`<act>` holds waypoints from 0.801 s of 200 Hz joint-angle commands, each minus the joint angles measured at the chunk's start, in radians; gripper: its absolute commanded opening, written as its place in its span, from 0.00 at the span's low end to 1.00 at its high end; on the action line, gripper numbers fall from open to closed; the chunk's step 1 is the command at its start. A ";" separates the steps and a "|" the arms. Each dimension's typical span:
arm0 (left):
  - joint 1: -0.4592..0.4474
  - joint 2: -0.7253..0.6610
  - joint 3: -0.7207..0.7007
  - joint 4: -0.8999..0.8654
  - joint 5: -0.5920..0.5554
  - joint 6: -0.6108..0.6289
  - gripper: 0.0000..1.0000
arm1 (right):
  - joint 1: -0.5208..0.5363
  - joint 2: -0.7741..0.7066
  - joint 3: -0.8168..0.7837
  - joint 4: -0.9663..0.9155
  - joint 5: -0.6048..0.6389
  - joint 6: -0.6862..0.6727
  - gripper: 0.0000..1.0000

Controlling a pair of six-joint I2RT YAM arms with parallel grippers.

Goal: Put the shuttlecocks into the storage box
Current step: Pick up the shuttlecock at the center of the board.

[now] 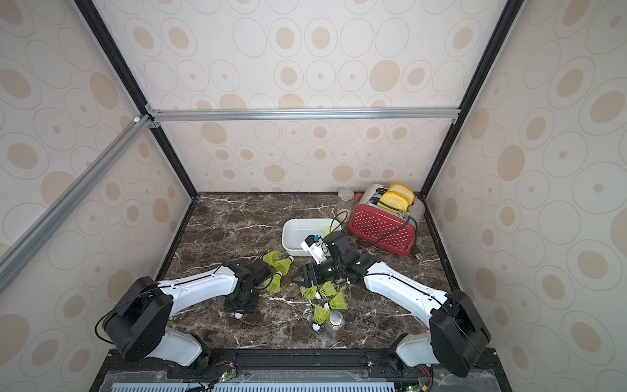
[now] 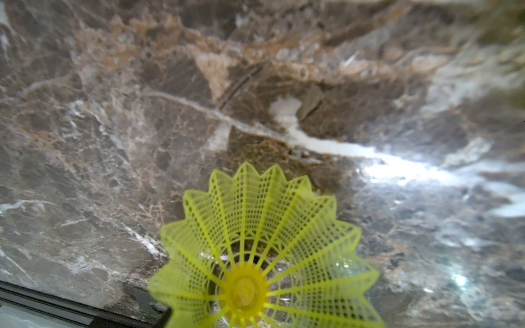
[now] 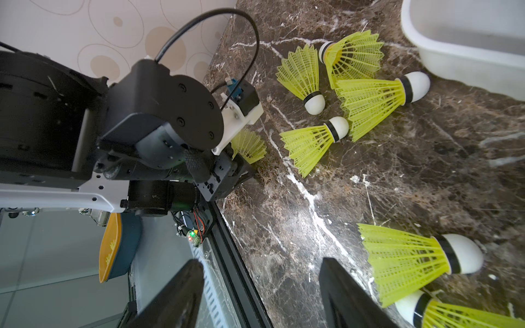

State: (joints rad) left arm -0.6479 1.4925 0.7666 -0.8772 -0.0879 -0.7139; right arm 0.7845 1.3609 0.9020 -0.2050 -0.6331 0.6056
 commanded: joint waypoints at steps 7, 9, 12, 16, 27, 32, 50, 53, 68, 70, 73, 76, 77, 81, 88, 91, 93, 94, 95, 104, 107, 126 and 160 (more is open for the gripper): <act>0.005 -0.008 -0.015 0.040 -0.001 -0.003 0.46 | -0.007 0.016 0.019 0.010 -0.040 -0.012 0.70; 0.005 -0.008 -0.016 0.043 -0.001 -0.004 0.46 | -0.007 0.016 0.017 0.013 -0.043 -0.012 0.70; 0.005 -0.009 -0.019 0.047 0.002 -0.005 0.46 | -0.006 0.015 0.015 0.017 -0.046 -0.011 0.70; 0.005 -0.010 -0.022 0.052 0.006 -0.007 0.46 | -0.006 0.014 0.011 0.023 -0.048 -0.010 0.70; 0.005 -0.010 -0.031 0.063 0.014 -0.007 0.46 | -0.007 0.009 0.002 0.035 -0.046 -0.007 0.70; 0.005 -0.008 -0.034 0.066 0.018 -0.010 0.46 | -0.006 0.009 0.000 0.035 -0.046 -0.008 0.70; 0.005 -0.010 -0.048 0.087 0.028 -0.013 0.45 | -0.010 0.010 -0.009 0.036 -0.045 -0.006 0.70; 0.005 -0.011 -0.050 0.088 0.028 -0.014 0.45 | -0.010 0.009 -0.009 0.036 -0.045 -0.006 0.70; 0.005 -0.016 -0.055 0.096 0.027 -0.015 0.42 | -0.010 0.012 -0.010 0.035 -0.039 -0.006 0.70; 0.006 -0.017 -0.056 0.099 0.027 -0.015 0.41 | -0.010 0.012 -0.009 0.034 -0.039 -0.006 0.70; 0.005 -0.018 -0.056 0.098 0.026 -0.015 0.40 | -0.010 0.011 -0.009 0.033 -0.037 -0.006 0.70; 0.005 -0.020 -0.056 0.099 0.026 -0.015 0.39 | -0.009 0.011 -0.009 0.032 -0.037 -0.006 0.70; 0.005 -0.020 -0.056 0.099 0.026 -0.015 0.38 | -0.010 0.011 -0.009 0.033 -0.037 -0.006 0.70; 0.005 -0.021 -0.058 0.101 0.026 -0.014 0.37 | -0.009 0.011 -0.009 0.032 -0.036 -0.005 0.70; 0.005 -0.023 -0.058 0.105 0.026 -0.015 0.34 | -0.010 0.013 -0.009 0.032 -0.033 -0.004 0.70; 0.005 -0.024 -0.059 0.106 0.026 -0.014 0.34 | -0.010 0.013 -0.008 0.032 -0.033 -0.004 0.70; 0.005 -0.025 -0.059 0.106 0.026 -0.015 0.33 | -0.010 0.015 -0.008 0.032 -0.034 -0.004 0.70; 0.005 -0.025 -0.059 0.108 0.025 -0.014 0.32 | -0.010 0.015 -0.008 0.032 -0.034 -0.004 0.70; 0.005 -0.025 -0.060 0.108 0.025 -0.014 0.32 | -0.010 0.015 -0.008 0.032 -0.034 -0.004 0.70; 0.005 -0.025 -0.062 0.112 0.026 -0.014 0.28 | -0.011 0.015 -0.007 0.032 -0.034 -0.004 0.70; 0.005 -0.025 -0.063 0.113 0.027 -0.014 0.28 | -0.013 0.017 -0.006 0.031 -0.034 -0.004 0.70; 0.005 -0.026 -0.063 0.116 0.028 -0.015 0.24 | -0.013 0.020 -0.002 0.027 -0.034 -0.005 0.70; 0.005 -0.039 -0.062 0.120 0.028 -0.015 0.16 | -0.016 0.025 0.002 0.026 -0.036 -0.009 0.70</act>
State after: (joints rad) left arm -0.6479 1.4551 0.7284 -0.8062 -0.0650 -0.7204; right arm 0.7773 1.3743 0.9020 -0.1795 -0.6601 0.6056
